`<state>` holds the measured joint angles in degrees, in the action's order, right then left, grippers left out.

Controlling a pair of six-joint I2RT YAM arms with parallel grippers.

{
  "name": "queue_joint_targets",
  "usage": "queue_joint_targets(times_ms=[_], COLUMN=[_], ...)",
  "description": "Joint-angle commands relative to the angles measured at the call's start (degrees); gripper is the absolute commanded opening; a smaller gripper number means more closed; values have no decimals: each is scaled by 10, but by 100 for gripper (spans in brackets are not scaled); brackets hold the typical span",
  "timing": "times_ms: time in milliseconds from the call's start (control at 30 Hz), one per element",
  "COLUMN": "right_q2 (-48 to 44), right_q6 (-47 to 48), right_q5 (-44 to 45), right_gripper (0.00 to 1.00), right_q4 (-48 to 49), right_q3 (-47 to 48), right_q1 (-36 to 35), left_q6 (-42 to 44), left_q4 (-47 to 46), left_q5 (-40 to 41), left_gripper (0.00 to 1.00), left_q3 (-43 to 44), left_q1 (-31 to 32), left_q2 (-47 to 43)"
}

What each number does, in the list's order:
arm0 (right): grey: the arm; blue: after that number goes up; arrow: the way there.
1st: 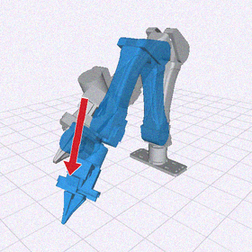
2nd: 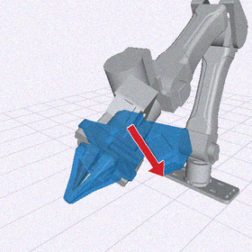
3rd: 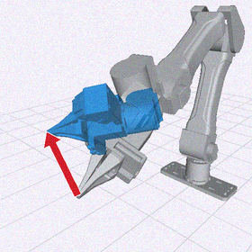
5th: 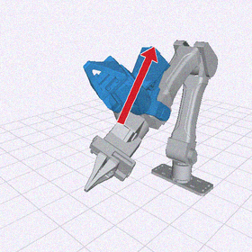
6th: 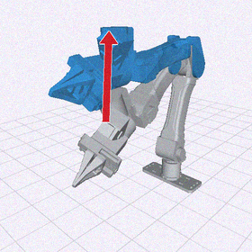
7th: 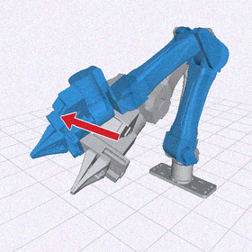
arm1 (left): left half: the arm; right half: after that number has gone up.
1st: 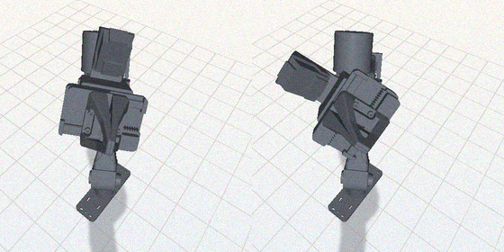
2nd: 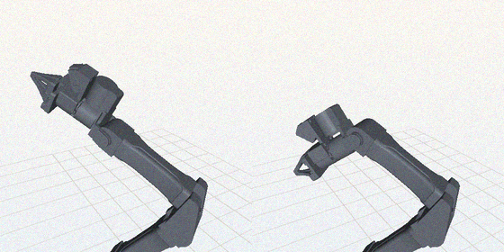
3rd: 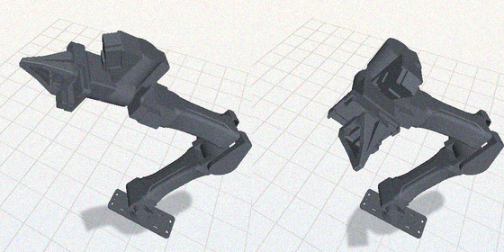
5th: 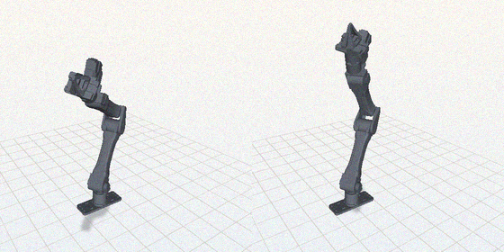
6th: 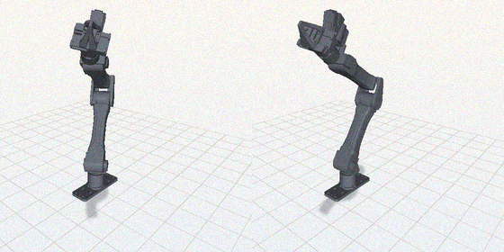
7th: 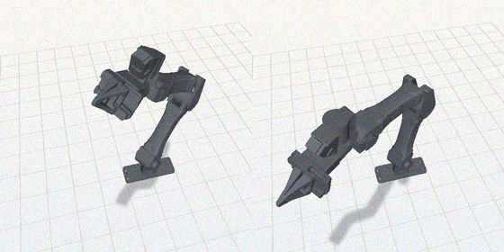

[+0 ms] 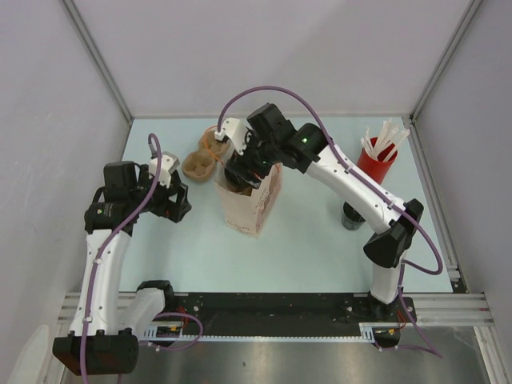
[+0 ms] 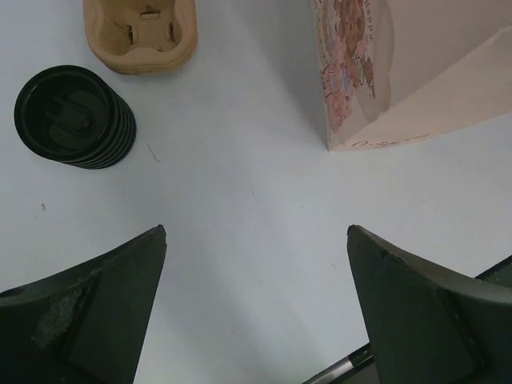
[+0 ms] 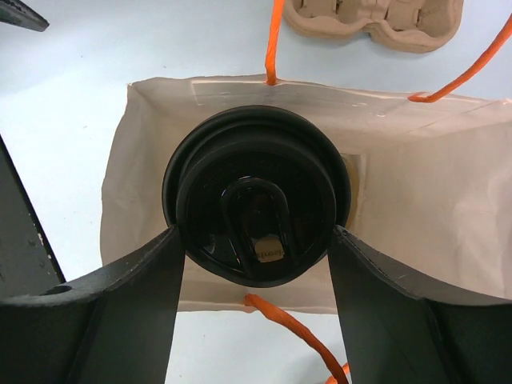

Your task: Pack the takeout coffee

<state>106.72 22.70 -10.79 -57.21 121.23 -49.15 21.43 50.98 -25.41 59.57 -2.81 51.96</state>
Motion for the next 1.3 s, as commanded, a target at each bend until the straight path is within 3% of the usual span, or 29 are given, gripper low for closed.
queue_joint_targets(times_ms=[0,500,733,900,933,1067,1267], right_q2=[-15,-53,-41,-41,-43,-55,-62], right_q6=[4,39,39,38,39,45,44], right_q5=[10,26,29,35,38,54,57], right_gripper=[39,39,39,39,39,39,39], right_q4=[4,-13,-29,-30,-26,-25,-25], right_q3=[24,46,36,23,21,1,-5], right_q1=[-7,-17,-20,-23,-24,-27,-28], left_q6=[-14,-4,41,3,-5,-48,-69], left_q4=[-23,-11,18,25,25,11,-3], left_q5=[13,40,39,-44,-94,-213,-290], left_gripper=[99,100,100,100,99,100,99], left_q3=[1,33,240,368,398,442,474], left_q1=[-4,-4,-4,-4,-5,-4,7], left_q2=[-12,-4,81,181,214,288,370])
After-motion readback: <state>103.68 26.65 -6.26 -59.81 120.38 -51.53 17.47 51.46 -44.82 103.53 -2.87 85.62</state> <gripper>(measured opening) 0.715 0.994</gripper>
